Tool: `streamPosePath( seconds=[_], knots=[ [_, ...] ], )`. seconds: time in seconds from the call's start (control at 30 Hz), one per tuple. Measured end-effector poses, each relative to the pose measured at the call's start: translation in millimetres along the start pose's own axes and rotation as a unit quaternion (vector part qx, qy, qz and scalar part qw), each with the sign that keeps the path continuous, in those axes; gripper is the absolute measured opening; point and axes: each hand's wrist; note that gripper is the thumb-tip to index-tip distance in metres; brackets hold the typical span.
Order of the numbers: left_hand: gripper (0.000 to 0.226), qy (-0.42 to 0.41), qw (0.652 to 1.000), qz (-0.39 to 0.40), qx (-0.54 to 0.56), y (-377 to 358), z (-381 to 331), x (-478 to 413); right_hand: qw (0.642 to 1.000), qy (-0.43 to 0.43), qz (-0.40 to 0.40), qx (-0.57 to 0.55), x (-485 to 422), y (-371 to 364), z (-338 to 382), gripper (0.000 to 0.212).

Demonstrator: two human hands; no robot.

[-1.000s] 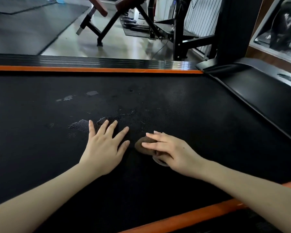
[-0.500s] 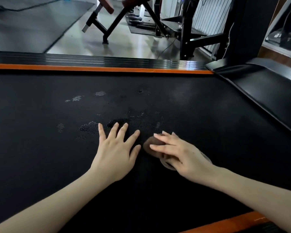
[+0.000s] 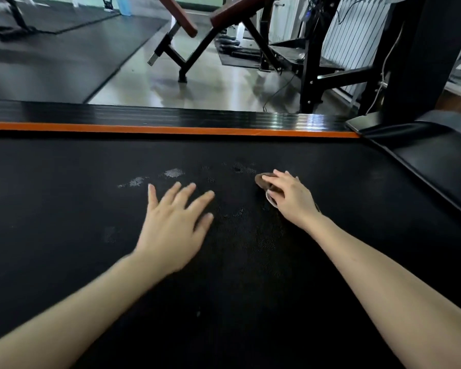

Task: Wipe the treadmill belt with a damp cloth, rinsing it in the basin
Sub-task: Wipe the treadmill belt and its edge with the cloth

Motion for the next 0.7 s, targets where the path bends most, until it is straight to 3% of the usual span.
streamPosePath(
  seconds=[0.07,0.17,0.33,0.53,0.7],
  knots=[
    [0.061,0.014,0.999,0.031,-0.011,1,34,-26,1.000,0.002,-0.004,0.001,-2,0,-1,0.039],
    [0.047,0.016,0.997,0.064,-0.032,-15,73,-50,1.000,0.010,-0.011,0.003,-8,-3,0,0.039],
    [0.070,0.006,0.996,0.080,-0.031,-39,83,-54,1.000,0.006,-0.019,-0.003,-30,-8,-3,0.038],
    [0.075,0.000,0.998,0.058,-0.031,-45,84,-55,0.999,-0.030,-0.038,0.009,-50,-18,13,0.038],
    [0.074,0.002,0.998,0.046,-0.033,-46,84,-53,0.982,0.175,0.056,-0.046,18,-18,33,0.046]
  ],
)
Point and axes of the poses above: each hand's wrist, its own x-axis away from the middle knuckle, its own y-axis out of the back of the hand, z = x × y, and after that the axes turned 8 degrees about -y, right-handed
